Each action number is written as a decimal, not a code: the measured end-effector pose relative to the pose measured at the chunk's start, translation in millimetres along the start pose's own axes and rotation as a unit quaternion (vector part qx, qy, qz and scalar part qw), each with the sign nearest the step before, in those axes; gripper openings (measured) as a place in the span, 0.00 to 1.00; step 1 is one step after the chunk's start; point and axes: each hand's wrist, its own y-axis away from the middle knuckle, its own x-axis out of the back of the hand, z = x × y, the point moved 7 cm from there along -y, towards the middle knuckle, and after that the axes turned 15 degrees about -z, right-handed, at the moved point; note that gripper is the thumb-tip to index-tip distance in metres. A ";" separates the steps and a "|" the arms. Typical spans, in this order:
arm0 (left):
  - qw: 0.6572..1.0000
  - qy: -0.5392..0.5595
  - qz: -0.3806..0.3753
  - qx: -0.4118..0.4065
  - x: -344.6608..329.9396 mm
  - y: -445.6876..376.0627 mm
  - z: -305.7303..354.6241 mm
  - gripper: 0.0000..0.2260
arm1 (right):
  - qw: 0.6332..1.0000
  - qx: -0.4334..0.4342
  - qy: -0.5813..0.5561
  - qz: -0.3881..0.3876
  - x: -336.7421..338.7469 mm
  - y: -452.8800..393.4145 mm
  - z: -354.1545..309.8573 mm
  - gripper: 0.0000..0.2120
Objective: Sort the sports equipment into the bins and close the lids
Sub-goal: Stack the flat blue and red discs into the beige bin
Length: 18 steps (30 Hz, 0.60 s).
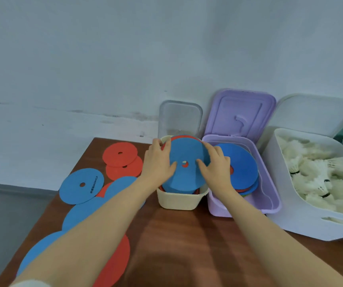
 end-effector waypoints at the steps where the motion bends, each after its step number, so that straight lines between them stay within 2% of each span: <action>1: 1.000 -0.007 -0.010 -0.001 -2.9 -11.2 -2.5 0.34 | 1.000 -0.016 -0.002 -0.010 -3.5 -8.6 3.8 0.25; 3: 0.999 -0.025 -0.046 -0.001 -14.6 -30.0 -8.0 0.34 | 0.998 -0.057 0.007 -0.034 -14.4 -22.5 15.3 0.24; 6: 0.988 -0.062 -0.140 0.003 -44.0 -47.2 -22.1 0.34 | 0.984 -0.117 0.093 -0.101 -39.8 -31.9 38.3 0.23; 8: 0.981 -0.087 -0.174 -0.002 -58.6 -49.5 -29.9 0.31 | 0.972 -0.140 0.133 -0.135 -51.9 -30.9 49.7 0.22; 13: 0.990 -0.065 -0.122 -0.008 -58.3 -40.2 -35.8 0.25 | 0.976 -0.115 0.141 -0.124 -53.1 -20.6 50.2 0.19; 18: 0.995 -0.068 -0.072 -0.016 -38.5 -5.3 -32.0 0.24 | 0.987 -0.046 0.121 -0.096 -45.8 2.7 29.1 0.18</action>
